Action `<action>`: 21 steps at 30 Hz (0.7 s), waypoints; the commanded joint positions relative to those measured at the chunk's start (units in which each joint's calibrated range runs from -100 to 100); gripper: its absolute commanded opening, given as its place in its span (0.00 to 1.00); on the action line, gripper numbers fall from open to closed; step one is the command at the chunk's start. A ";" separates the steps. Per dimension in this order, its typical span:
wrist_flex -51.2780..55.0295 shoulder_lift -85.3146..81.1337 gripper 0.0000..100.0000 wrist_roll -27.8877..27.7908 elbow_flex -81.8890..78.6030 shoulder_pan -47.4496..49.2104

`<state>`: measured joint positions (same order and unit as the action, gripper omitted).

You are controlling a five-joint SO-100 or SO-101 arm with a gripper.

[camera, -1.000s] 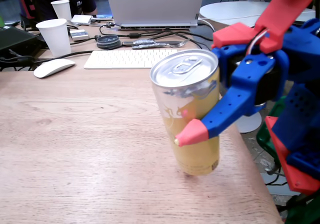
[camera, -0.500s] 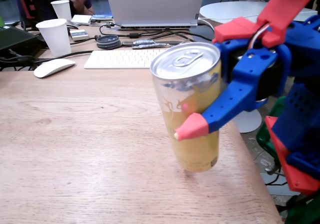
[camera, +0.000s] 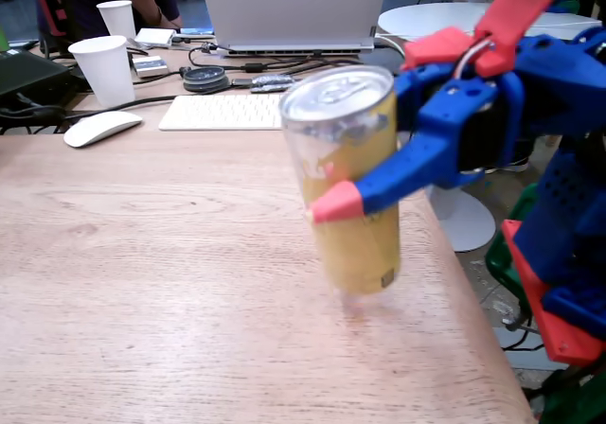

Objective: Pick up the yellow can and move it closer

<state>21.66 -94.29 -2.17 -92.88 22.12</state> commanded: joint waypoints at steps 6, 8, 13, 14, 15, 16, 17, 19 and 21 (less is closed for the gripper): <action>-0.31 -2.96 0.13 -0.05 6.18 -2.50; -0.31 -2.96 0.13 -0.05 6.28 -2.50; -0.31 -2.96 0.13 -0.05 6.37 -2.50; -0.31 -2.96 0.13 -0.05 6.47 -2.50; -0.31 -2.96 0.13 -0.05 6.56 -2.50; -0.31 -2.96 0.13 -0.05 6.66 -2.50; -0.31 -2.96 0.13 -0.05 6.66 -2.50; -0.31 -2.96 0.13 -0.05 6.66 -2.50; -0.31 -2.96 0.13 -0.05 6.37 -2.50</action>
<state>21.66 -94.29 -2.22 -92.88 19.87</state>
